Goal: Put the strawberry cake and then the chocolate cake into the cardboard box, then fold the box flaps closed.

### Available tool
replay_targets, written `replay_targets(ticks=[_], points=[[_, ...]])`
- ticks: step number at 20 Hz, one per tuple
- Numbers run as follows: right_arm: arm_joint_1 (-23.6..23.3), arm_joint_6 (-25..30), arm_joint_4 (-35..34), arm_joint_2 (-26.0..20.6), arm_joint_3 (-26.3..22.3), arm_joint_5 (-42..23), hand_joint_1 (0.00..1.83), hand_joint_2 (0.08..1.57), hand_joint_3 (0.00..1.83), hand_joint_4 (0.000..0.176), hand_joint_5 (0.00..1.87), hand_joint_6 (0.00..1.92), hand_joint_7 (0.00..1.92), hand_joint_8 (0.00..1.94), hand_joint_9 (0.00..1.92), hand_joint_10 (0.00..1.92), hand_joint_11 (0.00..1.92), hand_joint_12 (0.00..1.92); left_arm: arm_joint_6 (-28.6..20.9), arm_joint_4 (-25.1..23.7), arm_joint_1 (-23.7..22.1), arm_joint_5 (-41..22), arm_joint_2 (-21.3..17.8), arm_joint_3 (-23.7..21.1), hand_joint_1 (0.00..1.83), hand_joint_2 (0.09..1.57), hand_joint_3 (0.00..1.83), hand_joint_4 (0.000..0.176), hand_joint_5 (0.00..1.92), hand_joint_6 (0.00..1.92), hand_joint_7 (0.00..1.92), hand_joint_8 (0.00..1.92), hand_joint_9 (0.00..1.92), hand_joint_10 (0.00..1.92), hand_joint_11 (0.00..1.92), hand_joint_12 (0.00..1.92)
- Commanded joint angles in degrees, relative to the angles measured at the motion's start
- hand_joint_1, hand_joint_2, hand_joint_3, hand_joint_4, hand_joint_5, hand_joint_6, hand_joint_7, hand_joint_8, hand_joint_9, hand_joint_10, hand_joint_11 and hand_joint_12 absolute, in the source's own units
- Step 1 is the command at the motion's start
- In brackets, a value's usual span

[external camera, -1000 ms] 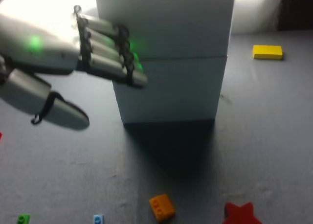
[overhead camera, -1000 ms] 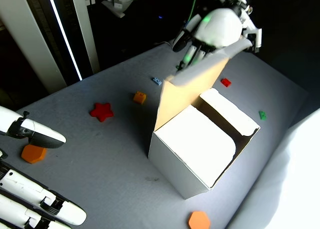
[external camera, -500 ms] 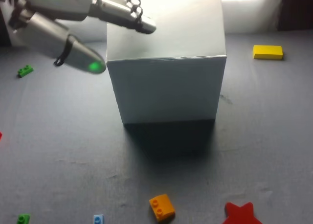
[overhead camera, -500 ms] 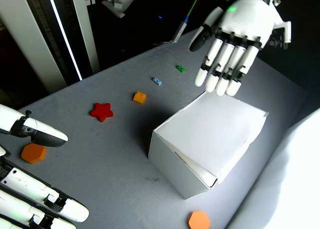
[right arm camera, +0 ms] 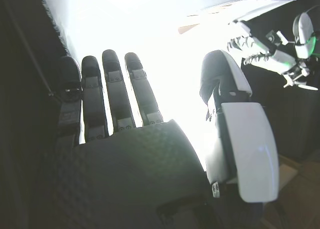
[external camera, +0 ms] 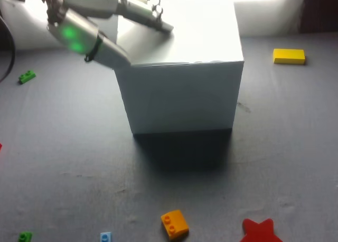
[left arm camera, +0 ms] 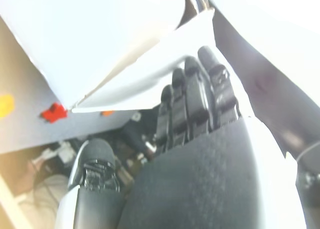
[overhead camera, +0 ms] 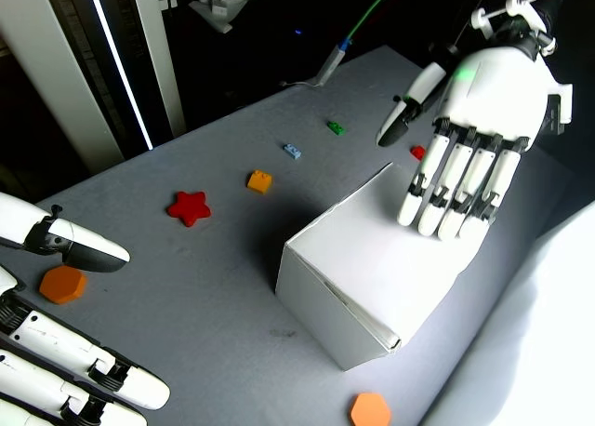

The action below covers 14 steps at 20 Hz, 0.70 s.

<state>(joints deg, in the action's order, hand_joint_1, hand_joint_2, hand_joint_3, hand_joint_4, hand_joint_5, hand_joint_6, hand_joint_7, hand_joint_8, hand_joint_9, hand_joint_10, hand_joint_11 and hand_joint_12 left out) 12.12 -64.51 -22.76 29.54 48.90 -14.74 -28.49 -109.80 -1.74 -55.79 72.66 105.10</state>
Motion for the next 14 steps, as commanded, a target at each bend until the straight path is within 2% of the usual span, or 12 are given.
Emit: replay_targets(ticks=[1, 4, 6, 7, 10, 12, 14], points=[[-0.5, 0.3, 0.1, -0.8, 0.3, -6.9, 0.0, 1.26, 0.0, 0.0, 0.17, 0.0, 0.21, 0.0, 0.2, 0.01, 0.0, 0.75, -0.1, 3.5, 0.1, 0.3, -0.4, 0.1, 0.0, 1.27, 0.0, 0.0, 0.16, 0.0, 0.26, 0.0, 0.26, 0.01, 0.0, 0.82], [-0.4, 0.3, 0.1, -0.8, 0.3, -6.9, 0.0, 1.25, 0.0, 0.0, 0.17, 0.0, 0.2, 0.0, 0.19, 0.0, 0.0, 0.64, -0.1, 3.4, 2.5, 0.5, -1.0, -0.9, 0.0, 1.27, 0.0, 0.0, 0.17, 0.0, 0.26, 0.0, 0.26, 0.01, 0.0, 0.82], [-0.4, 0.2, 0.1, -0.8, 0.3, -6.9, 0.0, 1.25, 0.0, 0.0, 0.18, 0.01, 0.21, 0.01, 0.18, 0.0, 0.0, 0.58, -0.1, 3.2, 2.5, 0.5, -1.2, -1.1, 0.0, 1.27, 0.0, 0.003, 0.18, 0.01, 0.26, 0.0, 0.26, 0.01, 0.0, 0.82], [-0.4, 0.2, 0.1, -0.8, 0.3, -6.9, 0.0, 1.25, 0.0, 0.0, 0.2, 0.01, 0.23, 0.01, 0.21, 0.01, 0.0, 0.74, -0.1, 3.2, 1.9, 0.5, -1.2, -1.1, 0.0, 1.28, 0.0, 0.0, 0.17, 0.0, 0.27, 0.0, 0.26, 0.0, 0.0, 0.82], [-0.4, 0.2, 0.1, -0.8, 0.3, -6.9, 0.0, 1.26, 0.0, 0.0, 0.19, 0.0, 0.21, 0.0, 0.2, 0.0, 0.0, 0.75, -0.7, 3.2, -0.3, 0.2, -2.0, -2.1, 0.0, 1.27, 0.0, 0.0, 0.17, 0.0, 0.26, 0.0, 0.26, 0.0, 0.0, 0.84], [-0.4, 0.2, 0.1, -0.8, 0.3, -6.9, 0.0, 1.26, 0.0, 0.0, 0.18, 0.0, 0.2, 0.0, 0.19, 0.0, 0.0, 0.73, -0.8, 2.5, -2.2, 0.2, -3.9, -4.8, 0.0, 1.27, 0.0, 0.0, 0.16, 0.0, 0.25, 0.0, 0.26, 0.0, 0.0, 0.83], [-0.3, 0.2, 0.1, -0.8, 0.3, -6.9, 0.0, 1.26, 0.0, 0.0, 0.18, 0.0, 0.2, 0.0, 0.19, 0.01, 0.0, 0.72, -1.0, 1.2, -3.8, 0.2, -7.3, -9.7, 0.0, 1.27, 0.0, 0.0, 0.17, 0.0, 0.25, 0.0, 0.26, 0.0, 0.0, 0.83]])
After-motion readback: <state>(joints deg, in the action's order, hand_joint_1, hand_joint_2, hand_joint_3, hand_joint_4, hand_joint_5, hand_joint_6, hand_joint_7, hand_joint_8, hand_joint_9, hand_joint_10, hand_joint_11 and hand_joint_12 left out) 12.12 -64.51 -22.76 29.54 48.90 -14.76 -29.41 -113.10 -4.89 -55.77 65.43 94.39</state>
